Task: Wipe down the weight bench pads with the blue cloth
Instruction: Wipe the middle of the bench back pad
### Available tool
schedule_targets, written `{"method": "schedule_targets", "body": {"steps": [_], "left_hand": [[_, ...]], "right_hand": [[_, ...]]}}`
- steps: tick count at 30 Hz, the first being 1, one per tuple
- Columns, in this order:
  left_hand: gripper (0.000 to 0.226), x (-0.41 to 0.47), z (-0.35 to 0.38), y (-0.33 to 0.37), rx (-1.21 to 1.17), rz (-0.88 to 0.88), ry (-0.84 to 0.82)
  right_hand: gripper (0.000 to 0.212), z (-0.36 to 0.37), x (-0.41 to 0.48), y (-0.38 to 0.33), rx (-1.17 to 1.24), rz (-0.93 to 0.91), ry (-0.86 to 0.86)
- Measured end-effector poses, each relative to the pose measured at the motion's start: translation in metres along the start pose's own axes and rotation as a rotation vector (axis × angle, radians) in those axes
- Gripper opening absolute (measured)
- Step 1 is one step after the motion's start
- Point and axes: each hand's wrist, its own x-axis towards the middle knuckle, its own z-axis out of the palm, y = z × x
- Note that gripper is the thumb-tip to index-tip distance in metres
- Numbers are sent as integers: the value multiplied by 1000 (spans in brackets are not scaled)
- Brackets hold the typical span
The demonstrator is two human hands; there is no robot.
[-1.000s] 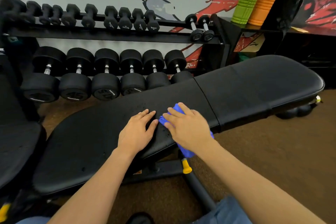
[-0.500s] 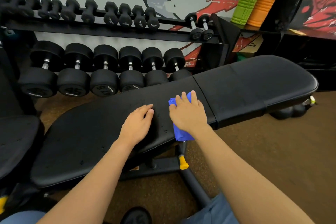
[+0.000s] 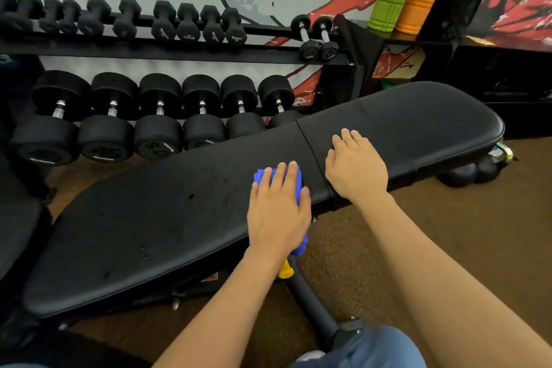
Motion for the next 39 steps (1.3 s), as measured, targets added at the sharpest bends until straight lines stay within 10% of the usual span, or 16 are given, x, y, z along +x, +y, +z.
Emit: {"method": "schedule_targets", "body": {"steps": [22,39], "left_hand": [[61,29,-24,-107,-151,40,-172],[62,108,14,-2,-72,-153,-65]], "right_hand": [[38,-28,23,18,153,12,-36],[46,-13,29,37,-49,-51,50]]}}
